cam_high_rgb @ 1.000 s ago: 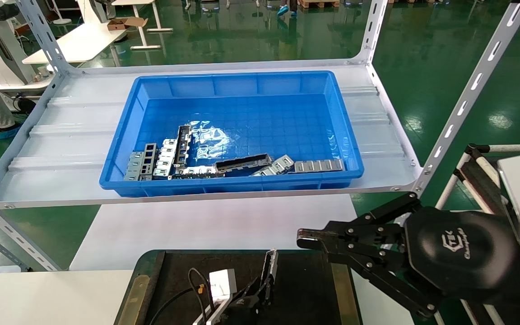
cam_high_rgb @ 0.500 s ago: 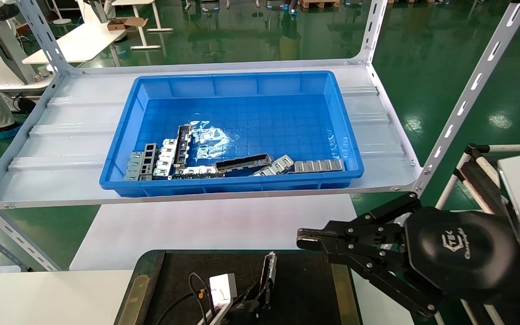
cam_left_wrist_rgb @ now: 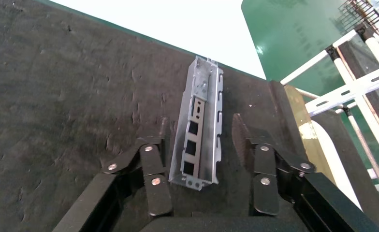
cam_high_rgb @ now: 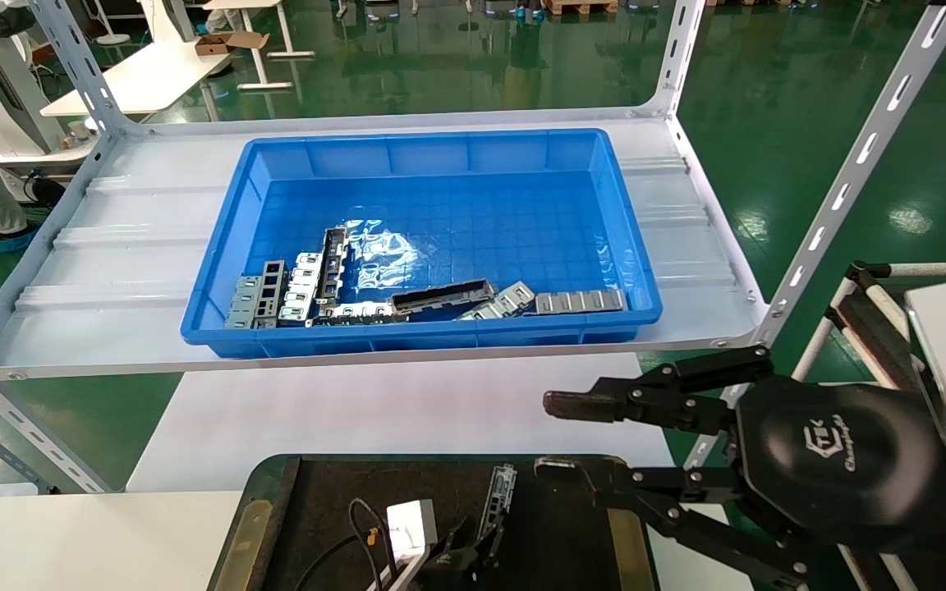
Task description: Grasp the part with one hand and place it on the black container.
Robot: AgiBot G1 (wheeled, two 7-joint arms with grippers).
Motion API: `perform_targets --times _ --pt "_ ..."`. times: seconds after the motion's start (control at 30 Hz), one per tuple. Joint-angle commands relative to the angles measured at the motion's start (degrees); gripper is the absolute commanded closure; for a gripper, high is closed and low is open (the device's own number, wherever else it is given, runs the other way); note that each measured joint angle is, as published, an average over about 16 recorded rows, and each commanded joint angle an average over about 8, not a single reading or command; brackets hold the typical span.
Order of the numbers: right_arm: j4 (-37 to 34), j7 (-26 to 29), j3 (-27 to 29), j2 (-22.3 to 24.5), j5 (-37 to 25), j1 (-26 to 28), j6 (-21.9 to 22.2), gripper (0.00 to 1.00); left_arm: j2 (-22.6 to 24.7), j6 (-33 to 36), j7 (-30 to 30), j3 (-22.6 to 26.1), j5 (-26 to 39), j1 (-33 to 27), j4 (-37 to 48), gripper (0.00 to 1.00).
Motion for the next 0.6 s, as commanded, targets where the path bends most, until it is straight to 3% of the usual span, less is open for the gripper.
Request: perform_targets --times 0.03,0.3,0.6 --pt "0.00 0.00 0.00 0.00 0.00 0.00 0.00 0.00 -0.07 -0.14 -0.60 0.37 0.11 -0.23 -0.15 0.00" --pt "0.00 -0.01 -0.01 0.00 0.01 0.00 0.00 0.00 -1.21 1.21 -1.77 0.74 2.20 -1.73 -0.02 0.00" --pt "0.00 -0.01 -0.02 0.01 0.02 0.01 0.01 0.00 -4.75 7.54 -2.97 -0.18 6.13 -3.91 -0.10 0.00"
